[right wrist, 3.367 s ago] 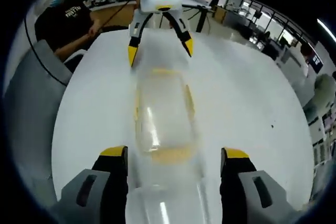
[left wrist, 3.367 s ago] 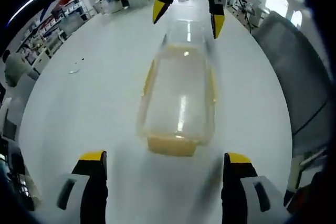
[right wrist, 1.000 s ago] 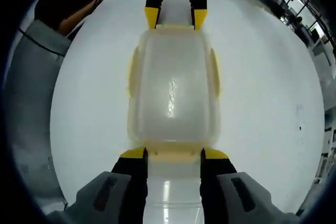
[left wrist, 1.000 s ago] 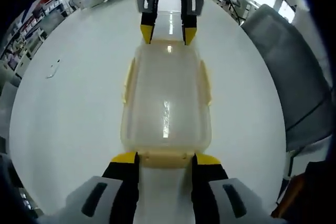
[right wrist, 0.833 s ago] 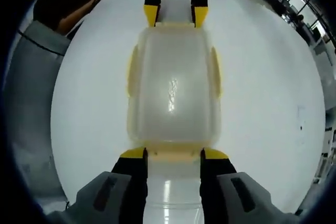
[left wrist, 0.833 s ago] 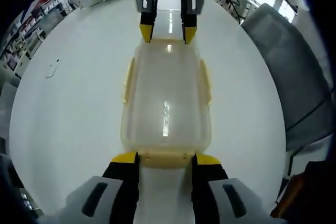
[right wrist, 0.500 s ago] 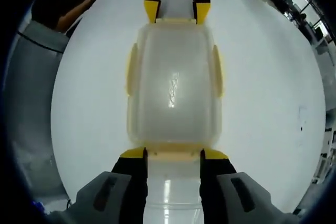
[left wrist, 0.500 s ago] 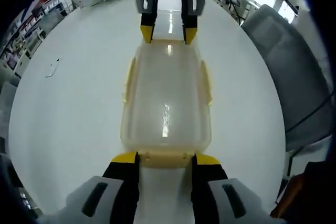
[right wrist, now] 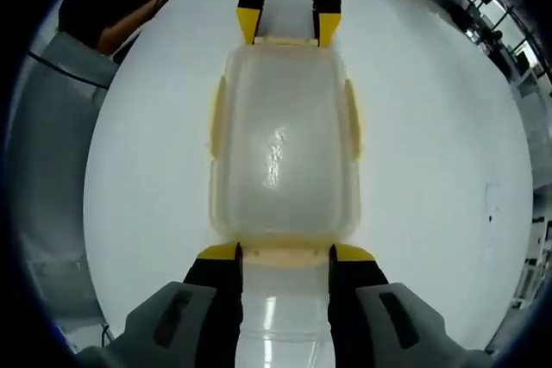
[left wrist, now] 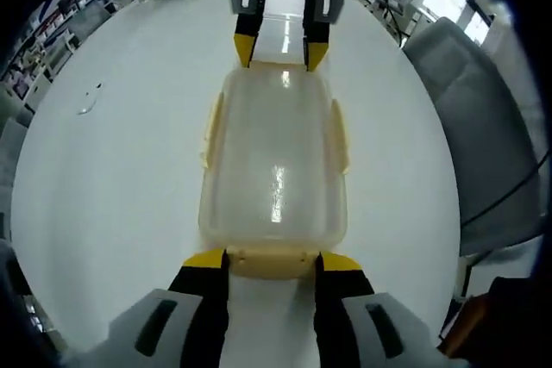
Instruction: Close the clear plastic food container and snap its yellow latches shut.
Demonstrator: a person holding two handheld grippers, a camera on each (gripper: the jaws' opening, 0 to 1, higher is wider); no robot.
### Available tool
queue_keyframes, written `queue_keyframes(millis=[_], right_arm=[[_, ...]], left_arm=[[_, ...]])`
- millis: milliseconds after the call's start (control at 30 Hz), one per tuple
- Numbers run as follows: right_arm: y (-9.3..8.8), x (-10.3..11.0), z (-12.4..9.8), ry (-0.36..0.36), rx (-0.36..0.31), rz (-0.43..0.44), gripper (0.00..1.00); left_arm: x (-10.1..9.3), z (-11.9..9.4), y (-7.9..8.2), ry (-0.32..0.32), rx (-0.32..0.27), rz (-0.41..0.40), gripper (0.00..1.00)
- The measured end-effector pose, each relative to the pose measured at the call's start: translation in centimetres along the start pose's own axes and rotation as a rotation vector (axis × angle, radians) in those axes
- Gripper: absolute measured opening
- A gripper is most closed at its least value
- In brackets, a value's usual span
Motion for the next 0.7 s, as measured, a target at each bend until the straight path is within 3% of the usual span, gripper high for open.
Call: queue_keyframes(millis=[133,300,700], right_arm=[[0.7,-0.1,-1.5,0.003,-0.058,0.006,0.34],[0.7,0.0,-2.9,-0.011,-0.070,-0.014,0.34],[-0.8,0.4,-6.8,-0.061,-0.090,-0.034,0.34]], left_arm=[[-0.2,-1.3,0.1,0.024,0.023,0.005,0.33],[-0.5,-2.4,0.6,0.046,0.013,-0.008,0.33],[-1.2,-5.2,4.2,0.109,0.021,0.016,0.33]])
Point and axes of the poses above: the point that each gripper's makers call its tool centre point, and the gripper's own axes: z roughly forward along the fingers, x roughly to its left, y roughly out of its top, the point moved 4 cm from there along -z, roughly backward along the fingers, and after that the axes turned 1 degree about x, right-handed, at the moved point
